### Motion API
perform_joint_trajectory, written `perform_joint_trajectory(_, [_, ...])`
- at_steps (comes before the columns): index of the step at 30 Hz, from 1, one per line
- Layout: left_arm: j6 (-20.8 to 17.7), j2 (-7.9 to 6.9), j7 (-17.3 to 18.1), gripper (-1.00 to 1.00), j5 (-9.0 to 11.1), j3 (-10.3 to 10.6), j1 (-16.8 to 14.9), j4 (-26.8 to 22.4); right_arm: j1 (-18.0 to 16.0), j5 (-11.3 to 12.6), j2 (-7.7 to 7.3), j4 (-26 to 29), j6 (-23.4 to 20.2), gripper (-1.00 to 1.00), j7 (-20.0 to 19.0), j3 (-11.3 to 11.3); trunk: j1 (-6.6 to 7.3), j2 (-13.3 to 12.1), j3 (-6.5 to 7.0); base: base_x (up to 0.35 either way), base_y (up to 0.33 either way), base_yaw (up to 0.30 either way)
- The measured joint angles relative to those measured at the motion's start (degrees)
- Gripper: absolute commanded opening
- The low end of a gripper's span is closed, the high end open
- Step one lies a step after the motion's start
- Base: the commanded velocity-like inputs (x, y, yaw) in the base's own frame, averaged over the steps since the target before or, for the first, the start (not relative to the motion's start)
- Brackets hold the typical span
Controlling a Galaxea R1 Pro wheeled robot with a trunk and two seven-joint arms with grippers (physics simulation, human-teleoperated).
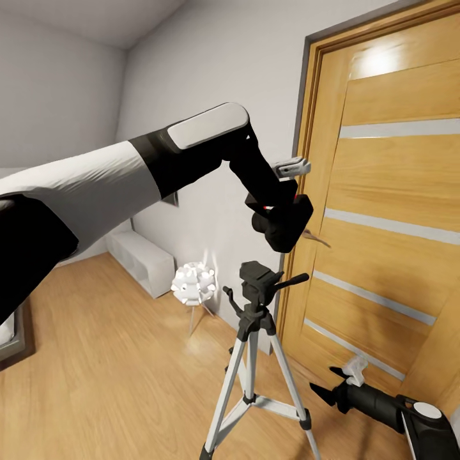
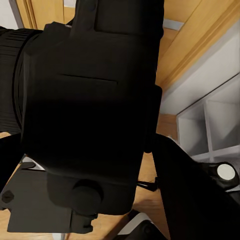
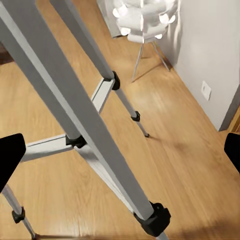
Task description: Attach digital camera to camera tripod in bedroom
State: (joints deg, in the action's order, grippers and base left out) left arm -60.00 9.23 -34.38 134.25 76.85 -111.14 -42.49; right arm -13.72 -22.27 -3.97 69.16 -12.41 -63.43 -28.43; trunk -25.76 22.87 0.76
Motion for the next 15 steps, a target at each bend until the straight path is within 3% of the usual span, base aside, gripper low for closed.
perform_joint_trajectory(6, [0.0, 0.05, 0.0, -1.00, 0.0, 0.0, 0.0, 0.0, -2.5, 0.3, 2.76, -2.5, 0.1, 1.00, 0.7, 5.0, 0.00, 0.0, 0.01, 0.000, 0.000, -0.006])
perform_joint_trajectory(15, [0.0, 0.03, 0.1, -1.00, 0.0, 0.1, 0.1, -0.1, -8.7, 0.2, 3.60, -11.3, 1.4, 1.00, 3.9, 8.3, 0.00, 0.0, 0.01, 0.000, 0.000, -0.001])
